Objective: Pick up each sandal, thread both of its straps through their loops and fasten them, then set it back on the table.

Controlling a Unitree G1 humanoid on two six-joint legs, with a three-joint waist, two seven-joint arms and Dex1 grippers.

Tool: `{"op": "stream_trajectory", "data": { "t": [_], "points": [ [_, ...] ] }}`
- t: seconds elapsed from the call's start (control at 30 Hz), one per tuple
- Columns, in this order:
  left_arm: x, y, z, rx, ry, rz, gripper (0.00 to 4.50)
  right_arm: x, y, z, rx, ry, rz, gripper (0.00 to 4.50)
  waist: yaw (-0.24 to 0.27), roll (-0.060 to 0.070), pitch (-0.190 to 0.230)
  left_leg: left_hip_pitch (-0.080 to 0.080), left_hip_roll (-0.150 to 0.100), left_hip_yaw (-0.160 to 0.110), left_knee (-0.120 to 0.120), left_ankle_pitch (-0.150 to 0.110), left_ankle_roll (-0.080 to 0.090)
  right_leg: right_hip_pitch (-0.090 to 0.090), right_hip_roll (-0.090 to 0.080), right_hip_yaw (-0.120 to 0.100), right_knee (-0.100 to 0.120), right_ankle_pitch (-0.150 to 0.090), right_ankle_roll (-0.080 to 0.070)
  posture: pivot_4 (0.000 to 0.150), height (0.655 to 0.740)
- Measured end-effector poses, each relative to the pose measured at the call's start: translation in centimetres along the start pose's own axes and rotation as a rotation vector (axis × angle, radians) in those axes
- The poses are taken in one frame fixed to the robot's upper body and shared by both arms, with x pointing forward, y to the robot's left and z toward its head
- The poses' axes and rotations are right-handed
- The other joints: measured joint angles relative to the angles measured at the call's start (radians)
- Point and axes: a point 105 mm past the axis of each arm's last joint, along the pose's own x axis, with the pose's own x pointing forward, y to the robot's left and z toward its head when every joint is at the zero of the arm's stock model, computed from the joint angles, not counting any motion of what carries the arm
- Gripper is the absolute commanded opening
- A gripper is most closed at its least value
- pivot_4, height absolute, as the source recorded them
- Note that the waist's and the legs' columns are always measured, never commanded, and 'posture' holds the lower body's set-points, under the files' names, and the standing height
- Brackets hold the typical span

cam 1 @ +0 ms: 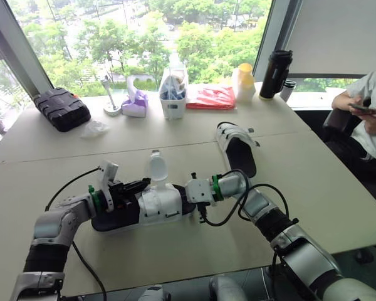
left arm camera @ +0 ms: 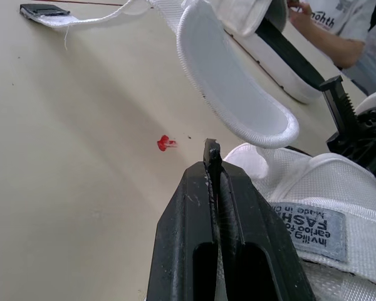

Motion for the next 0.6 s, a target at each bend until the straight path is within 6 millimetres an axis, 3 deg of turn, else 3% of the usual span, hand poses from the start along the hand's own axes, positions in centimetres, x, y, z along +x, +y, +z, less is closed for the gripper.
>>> {"op": "stream_trajectory", "data": {
  "t": [0.2,0.6],
  "points": [
    [0.33,-0.01,0.62,0.068,0.113,0.003,0.07,0.05,0.03,-0.02,0.001,0.001,0.000,0.00,0.000,0.000,0.000,0.003,0.000,0.001,-0.002,0.000,0.000,0.002,0.000,0.001,0.000,-0.001,0.001,0.150,0.7400],
    [0.38,0.10,0.58,0.098,0.144,0.027,0.07,0.18,0.09,-0.08,0.001,0.004,0.000,0.00,0.000,0.000,0.000,0.009,0.000,0.001,-0.005,0.000,0.000,0.006,-0.001,0.001,-0.001,-0.003,0.004,0.150,0.7400]
  ]
}}
